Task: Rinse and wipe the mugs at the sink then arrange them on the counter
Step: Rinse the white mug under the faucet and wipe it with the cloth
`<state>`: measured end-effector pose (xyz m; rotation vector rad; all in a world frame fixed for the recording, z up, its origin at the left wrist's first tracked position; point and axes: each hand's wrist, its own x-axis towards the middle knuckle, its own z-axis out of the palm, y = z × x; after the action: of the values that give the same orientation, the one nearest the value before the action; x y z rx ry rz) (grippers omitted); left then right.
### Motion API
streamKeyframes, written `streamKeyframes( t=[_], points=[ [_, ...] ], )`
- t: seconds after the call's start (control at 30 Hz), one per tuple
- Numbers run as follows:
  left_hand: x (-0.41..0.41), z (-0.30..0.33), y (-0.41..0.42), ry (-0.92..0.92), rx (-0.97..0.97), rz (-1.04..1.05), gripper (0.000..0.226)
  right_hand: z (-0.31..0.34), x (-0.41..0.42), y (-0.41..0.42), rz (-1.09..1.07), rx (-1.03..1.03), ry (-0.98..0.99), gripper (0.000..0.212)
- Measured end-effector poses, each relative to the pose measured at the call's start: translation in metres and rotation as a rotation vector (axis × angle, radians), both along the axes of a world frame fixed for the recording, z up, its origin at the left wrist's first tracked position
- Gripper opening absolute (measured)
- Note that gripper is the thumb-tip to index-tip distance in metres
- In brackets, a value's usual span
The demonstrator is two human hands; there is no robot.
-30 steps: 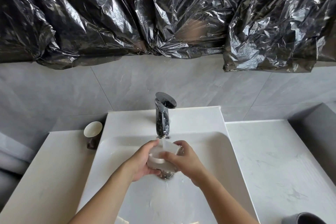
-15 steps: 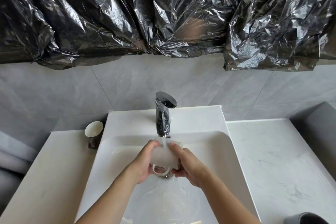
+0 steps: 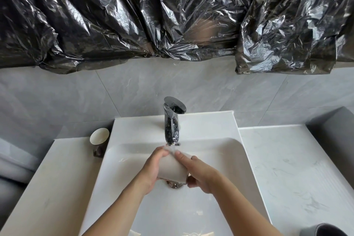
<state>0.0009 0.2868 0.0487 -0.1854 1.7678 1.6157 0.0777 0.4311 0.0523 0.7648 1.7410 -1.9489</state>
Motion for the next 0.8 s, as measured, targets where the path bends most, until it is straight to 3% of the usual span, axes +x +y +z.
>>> streamKeyframes(
  t=[0.1, 0.23, 0.43, 0.53, 0.7, 0.8],
  points=[
    [0.004, 0.000, 0.001, -0.047, 0.083, 0.027, 0.037, -0.001, 0.003, 0.002, -0.045, -0.048, 0.042, 0.065],
    [-0.004, -0.002, 0.004, -0.180, 0.049, -0.015, 0.054, -0.007, 0.012, 0.004, -0.111, -0.063, 0.184, 0.063],
    [-0.003, 0.001, 0.011, -0.146, 0.027, -0.013, 0.043, -0.017, 0.015, 0.004, -0.085, 0.051, 0.330, 0.074],
    [-0.002, -0.001, 0.009, -0.040, -0.058, -0.021, 0.032, -0.021, 0.014, -0.001, -0.095, 0.198, 0.364, 0.085],
    [0.006, -0.001, 0.012, 0.120, -0.011, 0.017, 0.018, -0.029, 0.019, 0.001, -0.038, 0.280, 0.345, 0.114],
    [0.011, -0.007, 0.013, 0.244, -0.001, 0.084, 0.021, -0.030, 0.021, 0.002, -0.027, 0.225, 0.286, 0.093]
  ],
)
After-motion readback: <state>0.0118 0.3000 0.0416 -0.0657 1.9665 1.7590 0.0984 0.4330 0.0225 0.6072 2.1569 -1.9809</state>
